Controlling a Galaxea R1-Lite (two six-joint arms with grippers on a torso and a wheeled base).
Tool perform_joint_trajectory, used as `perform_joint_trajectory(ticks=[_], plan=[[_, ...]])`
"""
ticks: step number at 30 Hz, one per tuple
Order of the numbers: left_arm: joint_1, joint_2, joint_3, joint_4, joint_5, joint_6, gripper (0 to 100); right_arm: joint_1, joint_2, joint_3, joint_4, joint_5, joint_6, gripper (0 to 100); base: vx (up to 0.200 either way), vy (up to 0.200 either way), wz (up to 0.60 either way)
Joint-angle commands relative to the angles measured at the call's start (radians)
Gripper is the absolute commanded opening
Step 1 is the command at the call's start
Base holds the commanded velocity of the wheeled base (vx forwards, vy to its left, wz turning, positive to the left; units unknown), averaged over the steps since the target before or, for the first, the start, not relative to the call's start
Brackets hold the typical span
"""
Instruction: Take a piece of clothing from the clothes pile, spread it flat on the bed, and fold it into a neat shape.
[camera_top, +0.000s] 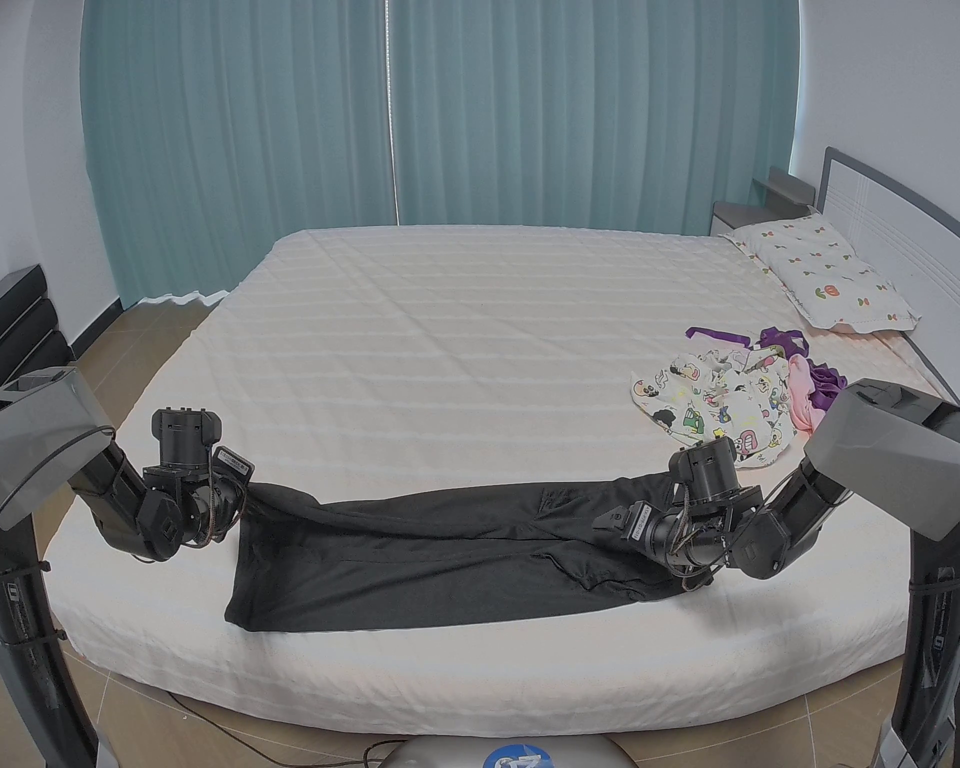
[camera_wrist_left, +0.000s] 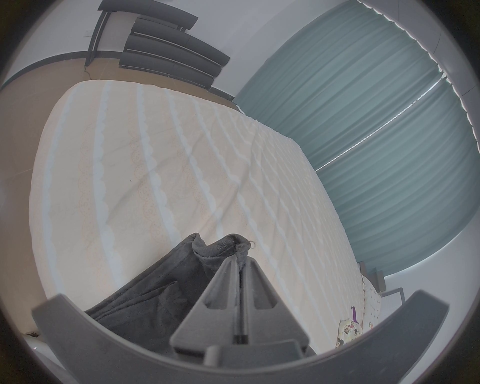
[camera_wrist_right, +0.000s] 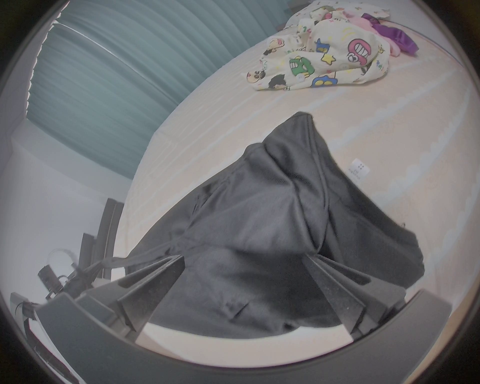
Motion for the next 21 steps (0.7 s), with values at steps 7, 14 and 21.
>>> perform_joint_trajectory(ticks=[7,14,21], plan=[[0.001,0.002,0.000,0.000,0.000,0.000,0,0.003,0.038,-0.065,-0.004,-0.039,0.075,100,0.000,0.000,0.00],[0.001,0.002,0.001,0.000,0.000,0.000,0,0.006,0.058,-0.082,-0.001,-0.078,0.086,0,0.000,0.000,0.00],[0.001,0.000,0.000,0.000,0.000,-0.002,0,0.002,0.055,-0.087,-0.007,-0.078,0.088,0,0.000,0.000,0.00]])
